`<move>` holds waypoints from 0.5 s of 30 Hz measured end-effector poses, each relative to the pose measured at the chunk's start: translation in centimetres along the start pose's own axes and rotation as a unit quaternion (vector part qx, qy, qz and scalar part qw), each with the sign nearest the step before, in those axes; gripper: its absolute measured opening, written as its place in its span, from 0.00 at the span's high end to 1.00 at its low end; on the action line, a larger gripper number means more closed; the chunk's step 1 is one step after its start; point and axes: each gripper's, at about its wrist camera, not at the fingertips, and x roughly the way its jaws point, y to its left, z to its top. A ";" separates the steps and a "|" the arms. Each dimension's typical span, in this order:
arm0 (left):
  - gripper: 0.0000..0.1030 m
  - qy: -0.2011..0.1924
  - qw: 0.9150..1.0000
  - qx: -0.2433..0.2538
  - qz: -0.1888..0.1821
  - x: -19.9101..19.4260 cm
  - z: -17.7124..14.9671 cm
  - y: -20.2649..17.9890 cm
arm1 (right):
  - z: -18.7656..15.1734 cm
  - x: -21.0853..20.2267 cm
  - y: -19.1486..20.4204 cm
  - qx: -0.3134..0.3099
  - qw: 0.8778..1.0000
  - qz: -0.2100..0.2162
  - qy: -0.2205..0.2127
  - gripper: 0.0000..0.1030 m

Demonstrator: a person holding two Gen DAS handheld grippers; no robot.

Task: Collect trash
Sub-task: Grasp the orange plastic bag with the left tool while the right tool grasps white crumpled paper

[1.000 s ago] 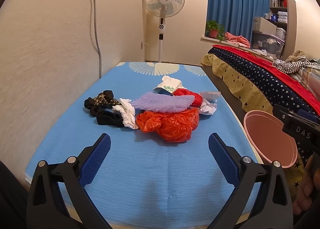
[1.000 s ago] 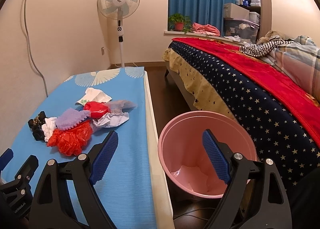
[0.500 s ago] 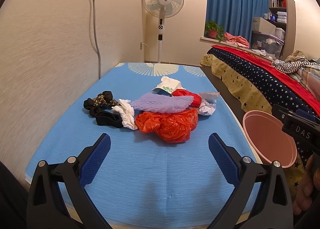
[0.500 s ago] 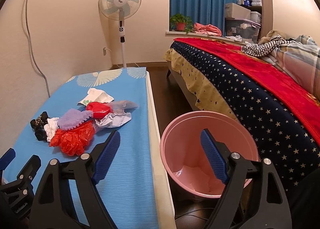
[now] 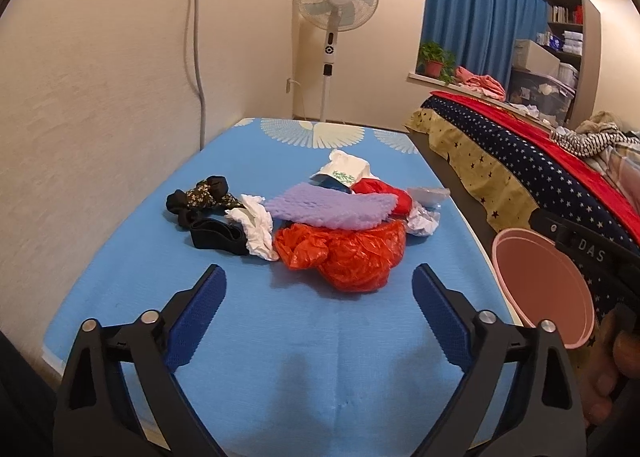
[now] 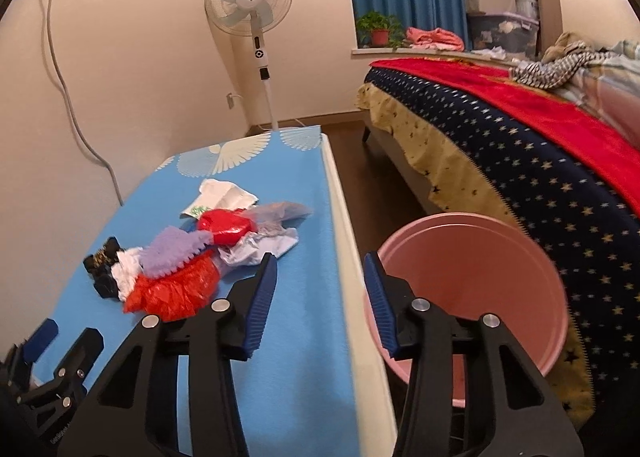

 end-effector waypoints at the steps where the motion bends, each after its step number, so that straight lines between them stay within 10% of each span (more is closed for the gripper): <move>1: 0.16 0.002 1.000 -0.004 0.000 0.3 0.1 0.2 | 0.2 0.5 0.1 0.004 1.000 0.007 0.002 0.56; 8: 0.38 0.018 1.000 -0.022 -0.004 2.6 0.7 0.6 | 0.8 4.3 1.0 0.029 0.998 0.056 0.025 0.56; 15: 0.39 0.038 0.998 -0.046 0.005 5.6 0.9 1.3 | 0.9 7.2 2.0 0.036 0.995 0.084 0.044 0.56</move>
